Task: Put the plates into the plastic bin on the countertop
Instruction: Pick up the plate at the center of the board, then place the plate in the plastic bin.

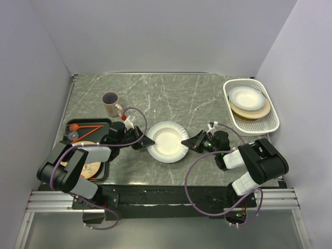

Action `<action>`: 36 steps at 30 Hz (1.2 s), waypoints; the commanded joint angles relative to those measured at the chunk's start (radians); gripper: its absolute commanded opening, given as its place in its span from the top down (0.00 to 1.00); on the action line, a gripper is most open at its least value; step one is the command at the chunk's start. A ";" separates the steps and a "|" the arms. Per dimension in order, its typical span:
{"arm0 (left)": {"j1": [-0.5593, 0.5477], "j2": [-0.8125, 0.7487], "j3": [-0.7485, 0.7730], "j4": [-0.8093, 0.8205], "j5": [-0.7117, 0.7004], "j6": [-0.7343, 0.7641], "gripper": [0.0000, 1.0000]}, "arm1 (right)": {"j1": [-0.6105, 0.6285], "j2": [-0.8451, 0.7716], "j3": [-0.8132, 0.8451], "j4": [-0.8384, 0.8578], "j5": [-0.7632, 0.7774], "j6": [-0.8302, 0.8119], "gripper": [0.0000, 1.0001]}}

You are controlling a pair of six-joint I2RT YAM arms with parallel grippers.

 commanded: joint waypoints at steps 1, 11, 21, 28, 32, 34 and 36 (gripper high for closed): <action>-0.036 -0.048 0.025 0.105 -0.020 0.097 0.94 | 0.024 -0.032 0.008 -0.024 0.024 -0.011 1.00; -0.037 -0.103 0.019 0.035 -0.060 0.126 0.29 | 0.026 -0.060 -0.003 -0.004 0.029 0.013 1.00; -0.040 -0.129 0.018 0.015 -0.080 0.142 0.05 | 0.027 -0.155 -0.014 -0.059 0.053 0.021 1.00; -0.040 -0.160 -0.017 0.024 -0.099 0.139 0.02 | 0.026 -0.352 -0.038 -0.159 0.151 0.035 1.00; -0.040 -0.186 -0.028 0.022 -0.117 0.139 0.01 | 0.023 -0.475 0.006 -0.297 0.213 0.007 1.00; -0.040 -0.194 -0.025 0.015 -0.117 0.140 0.01 | 0.017 -0.534 0.026 -0.377 0.240 -0.010 1.00; -0.040 -0.203 -0.024 0.010 -0.114 0.137 0.01 | 0.001 -0.558 0.063 -0.447 0.250 -0.031 1.00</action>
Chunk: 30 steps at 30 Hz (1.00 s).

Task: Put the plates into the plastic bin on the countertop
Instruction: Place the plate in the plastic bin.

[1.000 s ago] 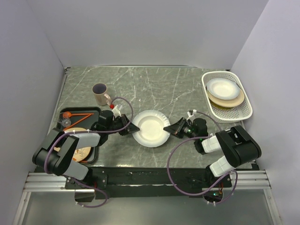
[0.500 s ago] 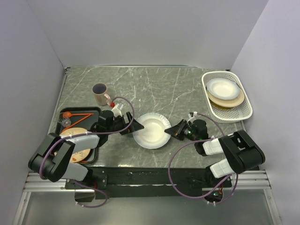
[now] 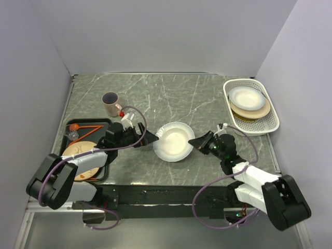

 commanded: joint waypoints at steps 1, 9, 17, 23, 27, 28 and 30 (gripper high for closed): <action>-0.005 -0.043 -0.004 0.038 -0.010 0.010 0.01 | -0.031 -0.098 0.116 -0.054 0.043 -0.016 1.00; -0.005 -0.098 -0.006 -0.015 -0.022 0.032 0.01 | -0.240 -0.085 0.187 -0.088 -0.100 -0.024 1.00; -0.005 -0.100 -0.019 -0.029 -0.027 0.035 0.01 | -0.431 -0.061 0.340 -0.164 -0.184 -0.065 1.00; -0.005 -0.083 -0.038 -0.015 -0.036 0.032 0.01 | -0.533 -0.007 0.421 -0.168 -0.258 -0.030 1.00; -0.005 -0.078 -0.047 -0.003 -0.038 0.030 0.01 | -0.599 0.000 0.441 -0.164 -0.267 -0.025 1.00; -0.005 -0.078 -0.049 0.000 -0.033 0.030 0.01 | -0.611 0.002 0.444 -0.163 -0.272 -0.017 1.00; -0.005 -0.077 -0.052 -0.002 -0.035 0.032 0.01 | -0.640 0.010 0.451 -0.155 -0.289 -0.011 1.00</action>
